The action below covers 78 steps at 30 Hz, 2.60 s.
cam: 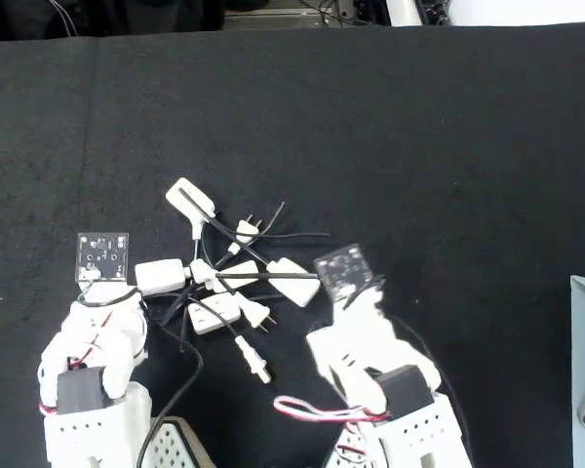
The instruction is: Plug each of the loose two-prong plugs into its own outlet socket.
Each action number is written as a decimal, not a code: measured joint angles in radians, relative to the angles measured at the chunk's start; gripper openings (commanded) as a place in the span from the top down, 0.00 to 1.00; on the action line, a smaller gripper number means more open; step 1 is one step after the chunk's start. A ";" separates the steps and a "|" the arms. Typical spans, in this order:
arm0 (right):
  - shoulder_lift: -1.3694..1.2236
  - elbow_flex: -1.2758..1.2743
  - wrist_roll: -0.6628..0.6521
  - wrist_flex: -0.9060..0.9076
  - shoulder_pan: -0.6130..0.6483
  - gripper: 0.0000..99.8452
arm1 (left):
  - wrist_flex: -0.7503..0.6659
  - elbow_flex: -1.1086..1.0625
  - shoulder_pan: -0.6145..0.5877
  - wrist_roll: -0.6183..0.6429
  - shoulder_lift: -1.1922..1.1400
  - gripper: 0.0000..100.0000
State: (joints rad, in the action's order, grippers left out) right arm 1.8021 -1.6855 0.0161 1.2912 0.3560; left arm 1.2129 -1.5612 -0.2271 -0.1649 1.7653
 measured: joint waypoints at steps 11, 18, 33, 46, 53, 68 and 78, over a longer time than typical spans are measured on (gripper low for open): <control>0.000 0.160 -0.276 -0.195 -0.123 0.98 | -0.130 0.017 -0.147 -0.002 0.000 0.97; -0.069 0.308 -0.344 -0.204 0.077 0.98 | -0.158 0.017 -0.364 -0.002 0.000 0.97; -0.838 0.686 -0.057 -0.238 0.402 0.84 | -0.158 0.017 -0.390 -0.002 0.000 0.97; -1.042 0.746 0.008 -0.407 0.486 0.84 | -0.158 0.003 -0.390 -0.002 0.000 0.97; -1.132 0.747 -0.034 -0.448 0.489 0.84 | -0.158 0.003 -0.390 -0.002 0.000 0.97; -1.567 0.950 -0.091 -0.227 0.397 0.84 | -0.158 0.003 -0.390 -0.002 0.000 0.97; -1.781 1.076 -0.091 -0.210 0.393 0.84 | -0.166 -0.015 -0.390 -0.002 0.000 0.97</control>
State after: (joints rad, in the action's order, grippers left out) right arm 0.0207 -0.6099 -0.0744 1.0810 0.7488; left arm 1.0472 -1.5766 -0.6168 -0.1665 1.7653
